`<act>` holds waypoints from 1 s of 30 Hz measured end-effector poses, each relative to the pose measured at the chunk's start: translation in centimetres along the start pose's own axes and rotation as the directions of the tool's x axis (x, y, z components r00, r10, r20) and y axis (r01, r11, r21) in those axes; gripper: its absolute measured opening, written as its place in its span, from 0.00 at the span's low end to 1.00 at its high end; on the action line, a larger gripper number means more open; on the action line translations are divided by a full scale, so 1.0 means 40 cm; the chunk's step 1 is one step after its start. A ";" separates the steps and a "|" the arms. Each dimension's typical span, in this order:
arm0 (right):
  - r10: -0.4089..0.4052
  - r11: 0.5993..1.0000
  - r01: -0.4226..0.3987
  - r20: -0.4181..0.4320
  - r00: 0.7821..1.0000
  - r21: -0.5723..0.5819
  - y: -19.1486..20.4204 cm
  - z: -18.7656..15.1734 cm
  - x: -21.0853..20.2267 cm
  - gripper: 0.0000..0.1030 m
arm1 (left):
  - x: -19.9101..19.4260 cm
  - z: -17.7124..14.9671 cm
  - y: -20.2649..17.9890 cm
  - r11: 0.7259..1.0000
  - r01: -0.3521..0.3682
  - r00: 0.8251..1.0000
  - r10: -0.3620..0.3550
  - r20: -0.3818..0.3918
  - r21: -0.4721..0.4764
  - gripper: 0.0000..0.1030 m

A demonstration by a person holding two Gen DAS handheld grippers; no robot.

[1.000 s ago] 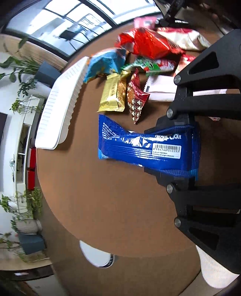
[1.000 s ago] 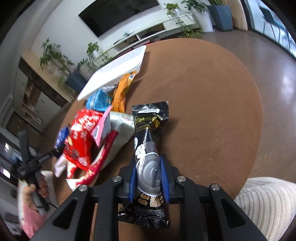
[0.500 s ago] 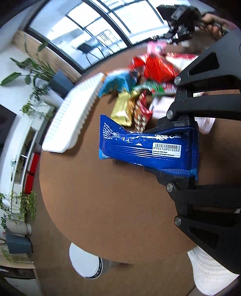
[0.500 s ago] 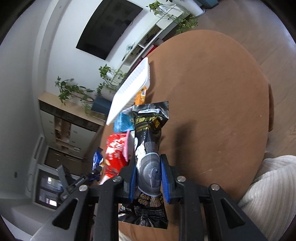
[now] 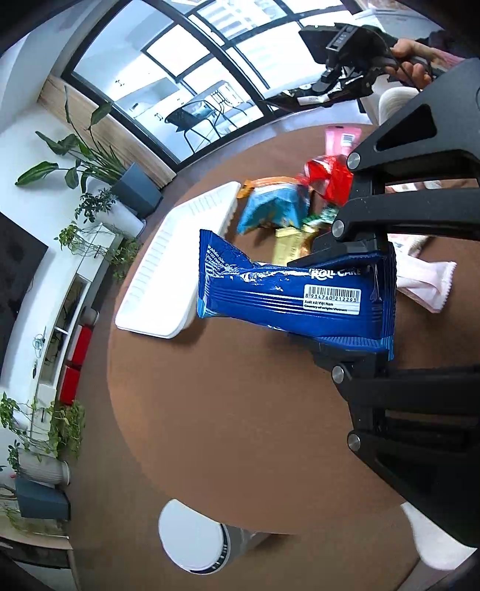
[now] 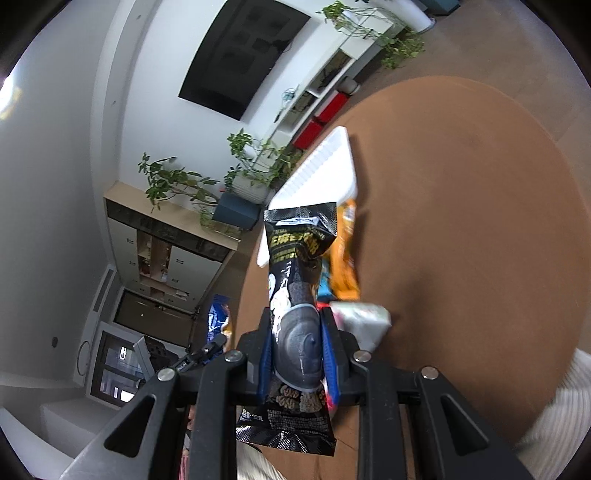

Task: Organize snacks
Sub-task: 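Carry the blue bar and black bar over the white tray with both tools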

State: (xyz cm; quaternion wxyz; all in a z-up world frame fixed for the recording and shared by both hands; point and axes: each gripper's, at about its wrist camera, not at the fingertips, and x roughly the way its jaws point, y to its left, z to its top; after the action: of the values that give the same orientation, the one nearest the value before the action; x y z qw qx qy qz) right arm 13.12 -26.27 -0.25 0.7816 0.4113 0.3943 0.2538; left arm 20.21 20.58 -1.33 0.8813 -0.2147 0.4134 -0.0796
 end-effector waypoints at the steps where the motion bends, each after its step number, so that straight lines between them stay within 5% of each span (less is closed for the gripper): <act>1: 0.006 1.000 -0.006 -0.001 1.000 -0.007 0.012 0.013 0.007 0.25 | -0.001 0.014 0.000 1.000 0.006 1.000 -0.006 0.000 0.001 0.27; 14: 0.037 0.998 -0.037 -0.004 0.999 -0.057 0.124 0.194 0.140 0.25 | 0.026 0.177 -0.080 0.999 0.013 1.000 -0.014 0.008 0.043 0.27; 30: -0.045 0.999 0.045 -0.016 0.999 -0.017 0.050 0.356 0.353 0.25 | 0.229 0.334 -0.076 0.997 -0.053 0.996 0.057 -0.065 0.064 0.27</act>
State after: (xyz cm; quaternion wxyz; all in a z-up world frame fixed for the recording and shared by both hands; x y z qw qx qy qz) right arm 32.62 -21.33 0.70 0.7874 0.3935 0.4077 0.2429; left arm 36.41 19.13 1.21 0.8750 -0.1730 0.4457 -0.0754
